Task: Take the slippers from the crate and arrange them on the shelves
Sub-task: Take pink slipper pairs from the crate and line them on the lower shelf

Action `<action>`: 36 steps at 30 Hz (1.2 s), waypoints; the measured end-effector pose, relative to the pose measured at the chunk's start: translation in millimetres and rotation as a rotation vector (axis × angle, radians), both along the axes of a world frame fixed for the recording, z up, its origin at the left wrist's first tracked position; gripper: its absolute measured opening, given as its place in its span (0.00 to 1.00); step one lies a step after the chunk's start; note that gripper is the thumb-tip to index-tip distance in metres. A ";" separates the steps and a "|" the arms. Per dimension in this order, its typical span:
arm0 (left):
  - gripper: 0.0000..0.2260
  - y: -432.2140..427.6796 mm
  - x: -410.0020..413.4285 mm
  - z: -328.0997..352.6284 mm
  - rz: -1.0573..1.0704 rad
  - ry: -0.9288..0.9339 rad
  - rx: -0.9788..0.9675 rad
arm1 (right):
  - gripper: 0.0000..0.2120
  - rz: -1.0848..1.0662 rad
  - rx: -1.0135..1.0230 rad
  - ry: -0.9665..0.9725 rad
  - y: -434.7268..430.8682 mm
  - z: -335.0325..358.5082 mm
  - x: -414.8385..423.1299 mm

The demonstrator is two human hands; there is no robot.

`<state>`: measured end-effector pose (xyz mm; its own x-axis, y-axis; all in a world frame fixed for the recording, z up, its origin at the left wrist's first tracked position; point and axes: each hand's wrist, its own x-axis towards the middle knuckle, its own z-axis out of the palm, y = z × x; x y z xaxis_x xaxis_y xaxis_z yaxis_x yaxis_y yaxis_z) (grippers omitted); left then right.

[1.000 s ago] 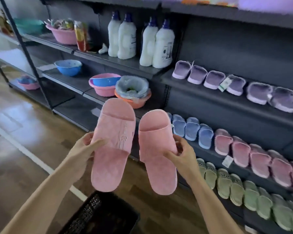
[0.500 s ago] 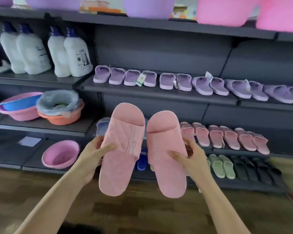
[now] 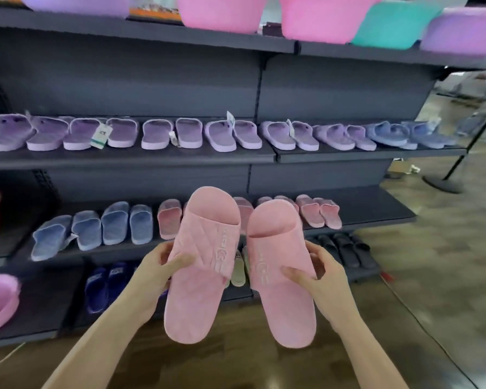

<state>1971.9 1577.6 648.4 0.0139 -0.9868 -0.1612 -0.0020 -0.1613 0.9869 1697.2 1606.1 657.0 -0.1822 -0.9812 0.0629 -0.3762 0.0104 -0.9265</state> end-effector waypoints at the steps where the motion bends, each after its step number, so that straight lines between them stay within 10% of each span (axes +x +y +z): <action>1: 0.14 -8.2 -10.5 -0.8 -0.008 -0.010 0.011 | 0.29 -0.025 0.004 -0.003 -2.7 -2.8 -11.9; 8: 0.09 -76.4 -75.9 0.6 -0.090 -0.013 0.033 | 0.29 -0.136 0.043 -0.013 -51.7 -21.2 -79.6; 13: 0.35 -137.9 -117.4 5.1 -0.226 0.009 0.046 | 0.25 -0.181 0.047 -0.029 -104.6 -18.1 -115.9; 36: 0.41 -236.1 -414.3 -20.2 -0.281 0.136 0.182 | 0.26 -0.210 0.071 -0.017 -192.1 -29.1 -395.9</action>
<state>1557.6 1341.5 628.1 -0.2877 -0.9039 -0.3166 0.0580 -0.3464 0.9363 1301.3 1414.0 627.9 -0.3831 -0.9237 -0.0097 -0.3432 0.1521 -0.9269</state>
